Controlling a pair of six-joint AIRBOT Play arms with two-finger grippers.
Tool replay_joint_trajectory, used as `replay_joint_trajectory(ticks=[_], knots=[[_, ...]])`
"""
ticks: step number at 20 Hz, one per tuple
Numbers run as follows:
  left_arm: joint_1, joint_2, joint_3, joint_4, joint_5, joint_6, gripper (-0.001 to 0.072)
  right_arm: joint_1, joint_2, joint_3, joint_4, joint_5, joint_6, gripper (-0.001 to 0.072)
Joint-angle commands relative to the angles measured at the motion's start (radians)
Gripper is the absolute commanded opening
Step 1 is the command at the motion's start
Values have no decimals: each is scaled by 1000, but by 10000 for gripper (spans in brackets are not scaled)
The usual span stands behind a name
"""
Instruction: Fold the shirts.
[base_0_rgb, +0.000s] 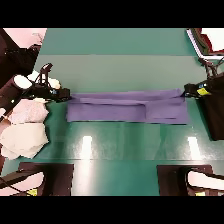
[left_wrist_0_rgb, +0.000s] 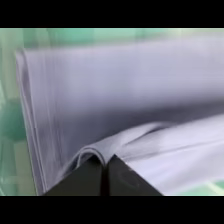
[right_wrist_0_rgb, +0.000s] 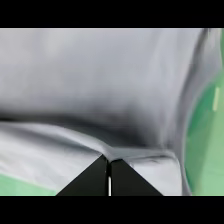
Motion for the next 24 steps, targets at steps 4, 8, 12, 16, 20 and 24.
replay_joint_trajectory(ticks=[4, 8, 12, 16, 20, 24], knots=[[1, -25, 32, -46, 117, -3, 709, -7, -175, 163, 189, -81, 1, 665], [1, -23, 187, -55, -20, 0, 704, -59, -188, 242, 237, 16, -22, 657], [1, -24, 242, -77, -167, 11, 139, -153, -170, 175, 237, 197, -89, 625], [-26, -24, 242, -89, -205, 18, 27, -271, -166, 27, 239, 202, -116, 626], [-98, -25, 240, -88, -169, 16, 27, -340, -199, -85, 240, 160, -187, 627], [-171, -35, 232, -89, -137, -2, 26, -335, -268, -91, 318, 139, -282, 626]])
